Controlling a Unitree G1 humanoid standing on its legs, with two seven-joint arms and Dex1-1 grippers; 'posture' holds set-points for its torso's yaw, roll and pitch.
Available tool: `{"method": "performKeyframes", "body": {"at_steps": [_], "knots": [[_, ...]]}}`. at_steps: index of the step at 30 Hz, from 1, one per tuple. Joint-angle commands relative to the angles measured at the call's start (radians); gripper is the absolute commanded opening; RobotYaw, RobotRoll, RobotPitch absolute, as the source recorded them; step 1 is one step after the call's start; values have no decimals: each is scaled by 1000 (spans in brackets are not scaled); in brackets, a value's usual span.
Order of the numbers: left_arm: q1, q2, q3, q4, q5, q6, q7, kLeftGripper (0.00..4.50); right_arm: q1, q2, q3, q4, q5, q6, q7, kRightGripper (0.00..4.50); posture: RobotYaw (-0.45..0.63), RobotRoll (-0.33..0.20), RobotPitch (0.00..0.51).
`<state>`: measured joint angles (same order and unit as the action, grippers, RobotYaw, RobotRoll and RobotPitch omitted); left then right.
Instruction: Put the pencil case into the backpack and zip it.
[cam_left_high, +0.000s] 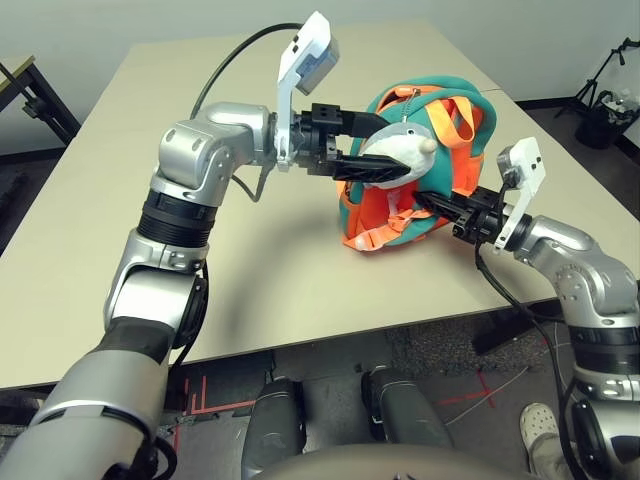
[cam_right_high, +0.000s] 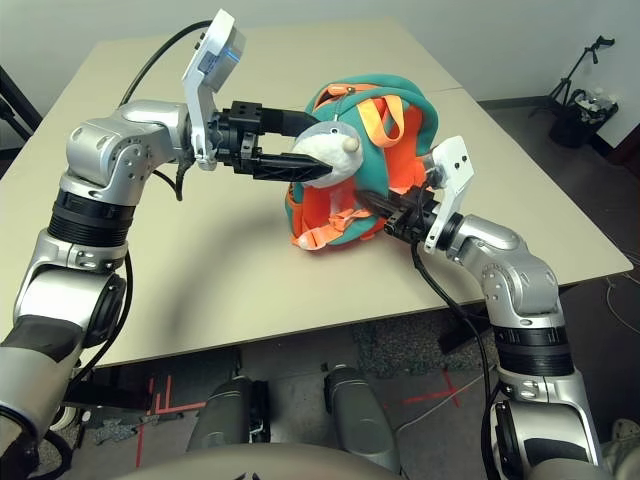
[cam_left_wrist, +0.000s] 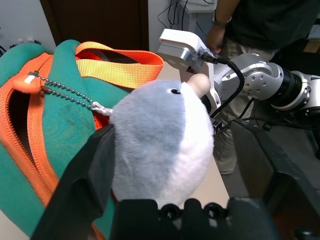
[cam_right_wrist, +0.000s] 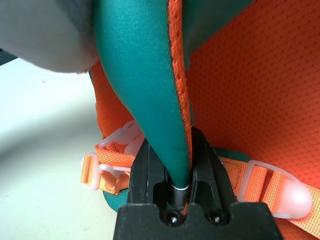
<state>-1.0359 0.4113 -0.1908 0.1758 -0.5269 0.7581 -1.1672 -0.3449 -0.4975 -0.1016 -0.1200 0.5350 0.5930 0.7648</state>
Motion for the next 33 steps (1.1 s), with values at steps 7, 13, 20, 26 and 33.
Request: {"method": "performKeyframes", "body": {"at_steps": [7, 13, 20, 26, 33], "knots": [[20, 4, -13, -13, 8, 28, -9, 882, -3, 17, 37, -31, 10, 6, 11, 217, -145, 0, 56], [28, 11, 1, -13, -1, 37, -9, 0, -4, 20, 44, -30, 10, 8, 11, 215, -142, 0, 60], [-3, 67, 63, 5, -26, 59, -32, 0, -5, 22, 46, -27, 9, 12, 8, 215, -139, 0, 64], [-27, 130, 122, 12, -56, 92, -51, 0, -8, 24, 49, -20, 7, 11, 10, 215, -130, 0, 63], [-27, 180, 166, 13, -76, 124, -56, 0, -15, 28, 54, -12, 4, 8, 14, 215, -123, 0, 58]]}}
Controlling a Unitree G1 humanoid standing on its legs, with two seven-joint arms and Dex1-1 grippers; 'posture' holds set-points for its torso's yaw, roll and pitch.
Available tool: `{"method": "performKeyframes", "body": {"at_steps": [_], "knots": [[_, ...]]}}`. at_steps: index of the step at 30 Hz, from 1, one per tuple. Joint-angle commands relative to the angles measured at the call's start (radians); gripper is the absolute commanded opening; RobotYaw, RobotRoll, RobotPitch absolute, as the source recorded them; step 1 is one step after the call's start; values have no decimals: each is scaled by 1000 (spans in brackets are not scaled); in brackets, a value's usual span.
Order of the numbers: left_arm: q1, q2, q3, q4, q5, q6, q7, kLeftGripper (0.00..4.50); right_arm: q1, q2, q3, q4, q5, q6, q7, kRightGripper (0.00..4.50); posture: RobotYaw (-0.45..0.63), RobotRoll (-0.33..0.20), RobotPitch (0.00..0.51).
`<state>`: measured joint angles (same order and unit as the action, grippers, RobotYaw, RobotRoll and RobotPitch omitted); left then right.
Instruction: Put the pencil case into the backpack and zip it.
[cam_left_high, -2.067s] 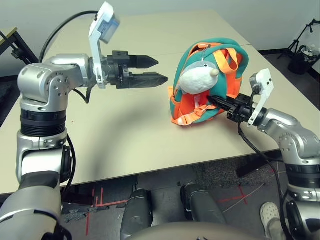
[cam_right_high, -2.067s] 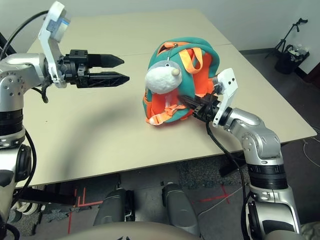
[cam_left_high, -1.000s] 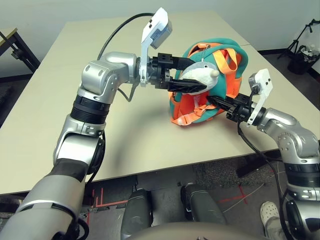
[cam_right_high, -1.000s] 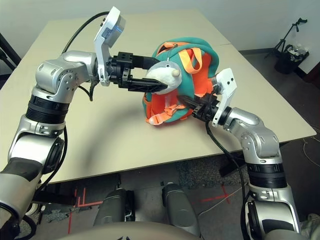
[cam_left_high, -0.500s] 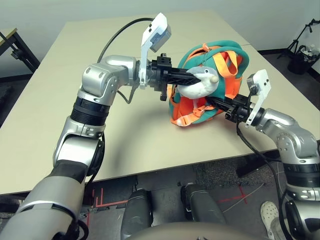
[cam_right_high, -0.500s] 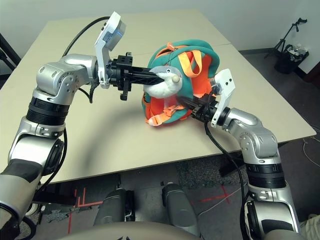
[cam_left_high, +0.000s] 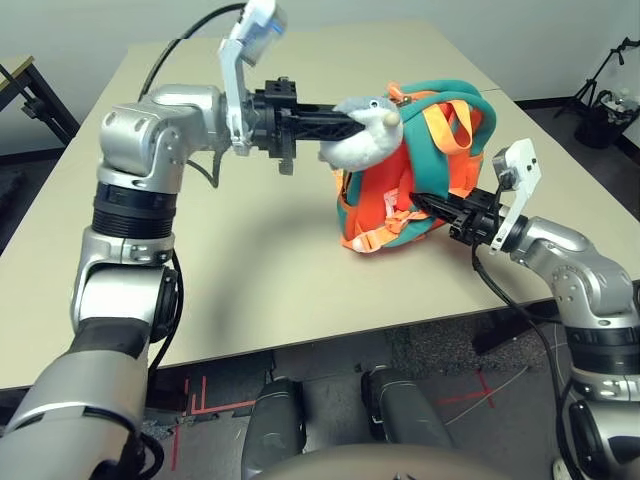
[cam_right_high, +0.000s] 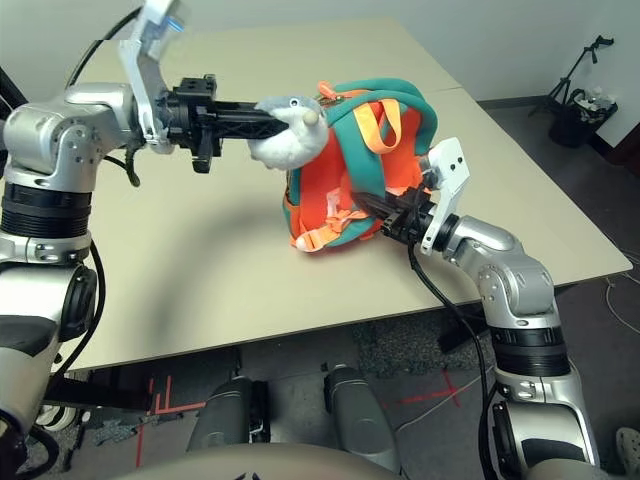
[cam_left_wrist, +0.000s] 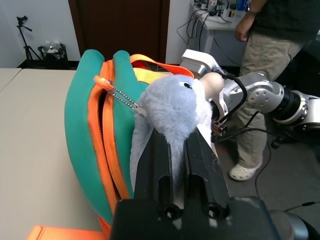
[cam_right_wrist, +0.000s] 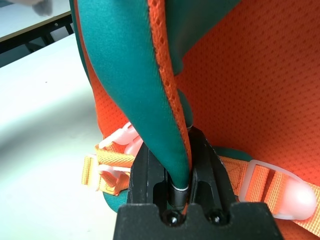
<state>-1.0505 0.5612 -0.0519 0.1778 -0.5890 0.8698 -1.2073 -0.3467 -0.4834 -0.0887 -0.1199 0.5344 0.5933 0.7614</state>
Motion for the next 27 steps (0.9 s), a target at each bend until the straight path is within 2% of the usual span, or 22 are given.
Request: {"method": "performKeyframes", "body": {"at_steps": [1, 7, 13, 19, 27], "knots": [[-7, 39, 31, 11, -15, 14, -15, 0, -14, 14, 42, -12, 4, 7, 18, 215, -122, 0, 57], [56, 98, 50, -3, -20, 40, -12, 0, -13, 14, 42, -13, 3, 7, 21, 215, -122, 0, 57], [195, 147, 45, -41, -21, 70, -3, 0, -16, 13, 44, -3, 0, 4, 25, 215, -110, 0, 56], [334, 111, 3, -70, -12, 87, 32, 0, -34, 16, 53, 12, -5, 3, 32, 215, -102, 0, 60], [420, 28, -6, -45, -12, 98, 84, 0, -35, 11, 52, 12, -4, 5, 36, 215, -110, 0, 66]]}}
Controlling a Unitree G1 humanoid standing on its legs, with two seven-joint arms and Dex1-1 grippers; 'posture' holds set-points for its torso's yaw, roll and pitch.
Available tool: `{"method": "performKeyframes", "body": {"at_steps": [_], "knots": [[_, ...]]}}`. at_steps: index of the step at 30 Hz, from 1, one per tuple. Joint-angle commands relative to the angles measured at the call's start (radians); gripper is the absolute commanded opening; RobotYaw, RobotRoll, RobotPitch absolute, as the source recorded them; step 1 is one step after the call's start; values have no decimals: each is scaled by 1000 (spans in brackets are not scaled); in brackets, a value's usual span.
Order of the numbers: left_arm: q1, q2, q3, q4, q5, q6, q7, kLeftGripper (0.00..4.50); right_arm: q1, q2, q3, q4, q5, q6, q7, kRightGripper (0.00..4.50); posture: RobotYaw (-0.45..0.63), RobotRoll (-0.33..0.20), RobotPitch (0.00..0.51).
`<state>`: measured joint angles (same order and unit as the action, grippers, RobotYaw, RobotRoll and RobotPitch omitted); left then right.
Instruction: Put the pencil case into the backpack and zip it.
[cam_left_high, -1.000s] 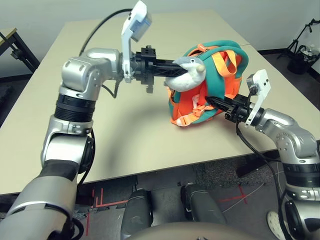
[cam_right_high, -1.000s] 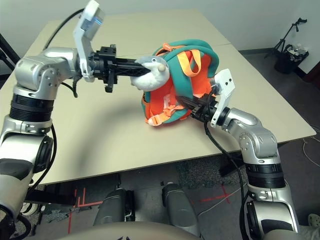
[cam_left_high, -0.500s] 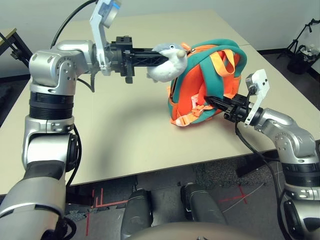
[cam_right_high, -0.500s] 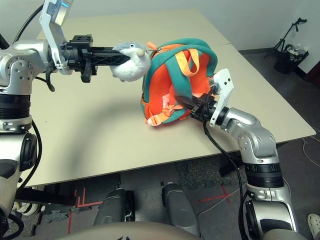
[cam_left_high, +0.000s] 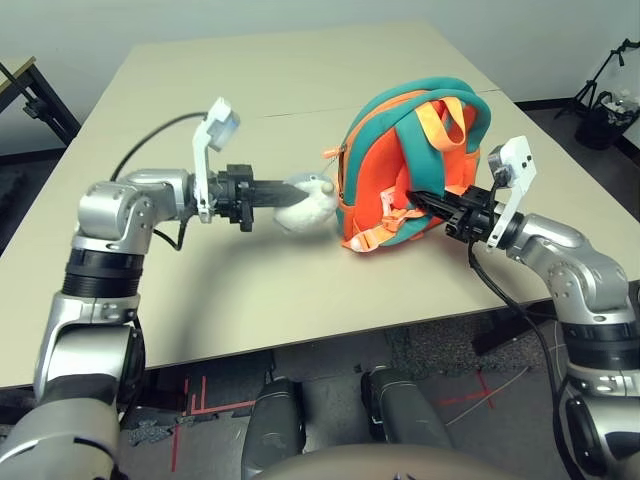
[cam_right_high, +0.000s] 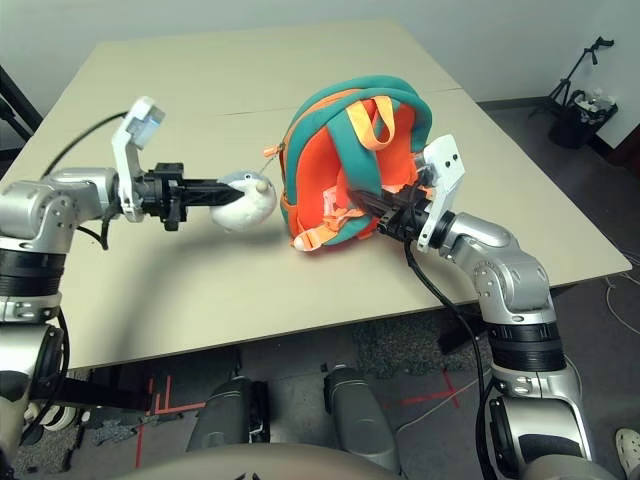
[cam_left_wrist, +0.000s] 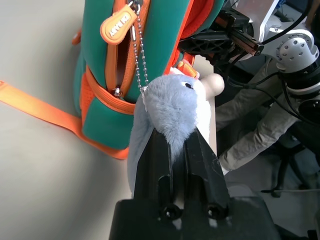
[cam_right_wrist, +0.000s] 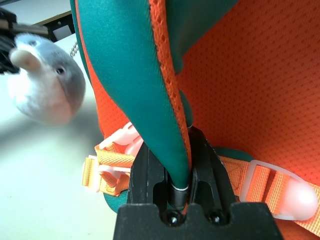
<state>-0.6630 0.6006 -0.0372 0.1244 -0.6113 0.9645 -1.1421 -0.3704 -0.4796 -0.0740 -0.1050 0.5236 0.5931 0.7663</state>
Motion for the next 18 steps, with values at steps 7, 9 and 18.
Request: {"method": "performKeyframes", "body": {"at_steps": [7, 9, 18], "knots": [[67, -40, -19, 68, 28, -27, 40, 0, -4, 3, 34, -9, 8, 8, 29, 215, -113, 0, 68], [73, -46, -17, 79, 31, -34, 47, 0, -3, 4, 34, -10, 9, 8, 28, 215, -111, 0, 68], [99, -72, -17, 132, 51, -60, 75, 0, -5, 7, 39, -6, 7, 7, 28, 215, -106, 0, 69]]}}
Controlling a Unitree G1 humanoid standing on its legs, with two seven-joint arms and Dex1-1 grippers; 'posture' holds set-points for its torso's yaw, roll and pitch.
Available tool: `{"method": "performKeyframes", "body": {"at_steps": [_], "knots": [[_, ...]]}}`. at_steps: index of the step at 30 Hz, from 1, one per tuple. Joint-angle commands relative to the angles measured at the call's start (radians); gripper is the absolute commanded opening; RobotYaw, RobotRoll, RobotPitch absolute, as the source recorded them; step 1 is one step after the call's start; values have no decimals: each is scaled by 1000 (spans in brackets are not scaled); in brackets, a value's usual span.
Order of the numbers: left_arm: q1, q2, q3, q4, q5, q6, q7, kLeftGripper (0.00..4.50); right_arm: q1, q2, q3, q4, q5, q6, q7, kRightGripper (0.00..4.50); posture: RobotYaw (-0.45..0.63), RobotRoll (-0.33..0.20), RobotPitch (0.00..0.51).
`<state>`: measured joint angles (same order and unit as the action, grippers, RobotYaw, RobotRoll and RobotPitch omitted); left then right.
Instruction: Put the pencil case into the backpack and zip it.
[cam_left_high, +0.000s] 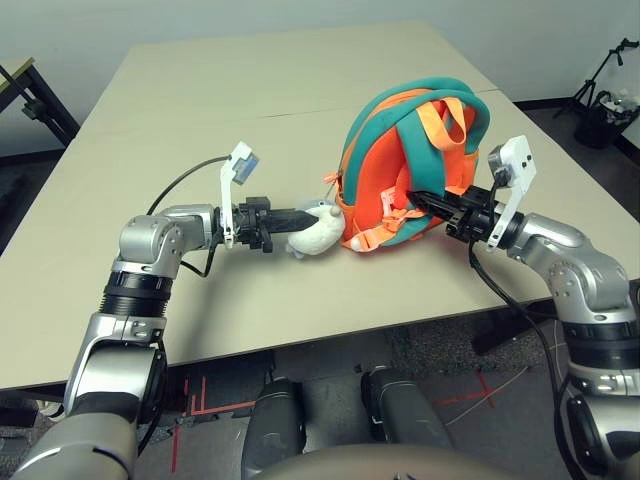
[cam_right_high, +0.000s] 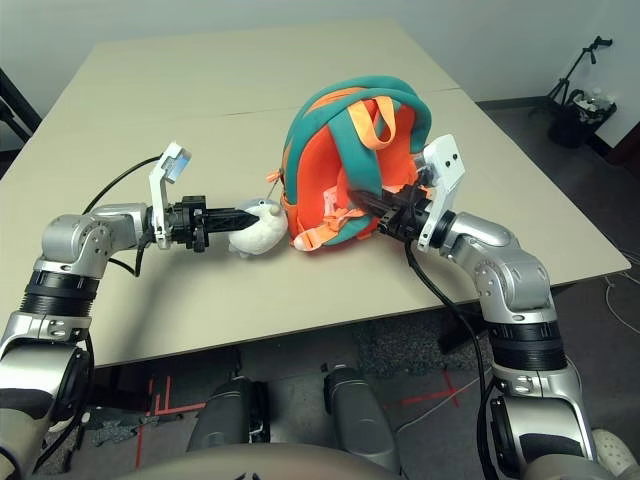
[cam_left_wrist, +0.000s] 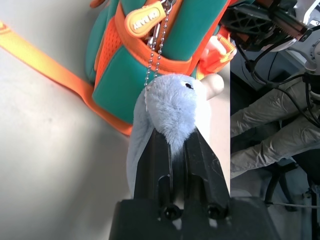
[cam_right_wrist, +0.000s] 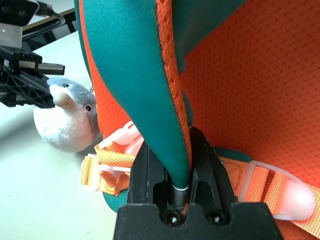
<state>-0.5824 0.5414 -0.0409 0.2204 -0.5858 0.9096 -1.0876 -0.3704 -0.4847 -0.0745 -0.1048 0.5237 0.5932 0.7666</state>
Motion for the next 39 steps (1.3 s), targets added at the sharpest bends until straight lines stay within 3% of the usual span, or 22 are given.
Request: {"method": "performKeyframes", "body": {"at_steps": [1, 5, 10, 15, 17, 21, 22, 32, 36, 39], "knots": [[24, -17, -19, 38, 30, -10, 24, 0, -5, 13, 40, -6, 7, 6, 28, 215, -106, 0, 69], [27, -31, -20, 28, 25, -10, 28, 0, -7, 12, 40, -4, 7, 6, 30, 215, -108, 0, 68], [6, -26, 21, 31, 3, -1, 39, 1818, -6, 3, 37, -4, 7, 7, 36, 215, -110, 0, 68], [7, 23, 117, -24, -44, 40, 64, 3793, -21, -49, 20, -9, 20, 25, 75, 2004, -99, 0, 72], [3, 31, 186, -37, -91, 144, 124, 4500, -31, -80, 18, -10, 24, 34, 108, 2843, -94, 0, 74], [49, 71, 256, -138, -145, 190, 140, 4500, -47, -156, 20, -8, 35, 55, 192, 4313, -80, 0, 79], [56, 79, 272, -155, -157, 206, 150, 4500, -51, -176, 21, -9, 38, 63, 214, 4456, -79, 0, 80], [165, 198, 428, -279, -283, 320, 183, 4500, -59, -443, -6, -32, 88, 126, 446, 4456, -46, 0, 82], [232, 249, 461, -316, -282, 297, 191, 4500, -42, -561, -36, 50, 64, 101, 522, 4456, -47, 0, 81], [269, 260, 486, -321, -258, 255, 218, 4500, -51, -596, -40, 162, 16, 50, 534, 4456, -48, 0, 80]]}}
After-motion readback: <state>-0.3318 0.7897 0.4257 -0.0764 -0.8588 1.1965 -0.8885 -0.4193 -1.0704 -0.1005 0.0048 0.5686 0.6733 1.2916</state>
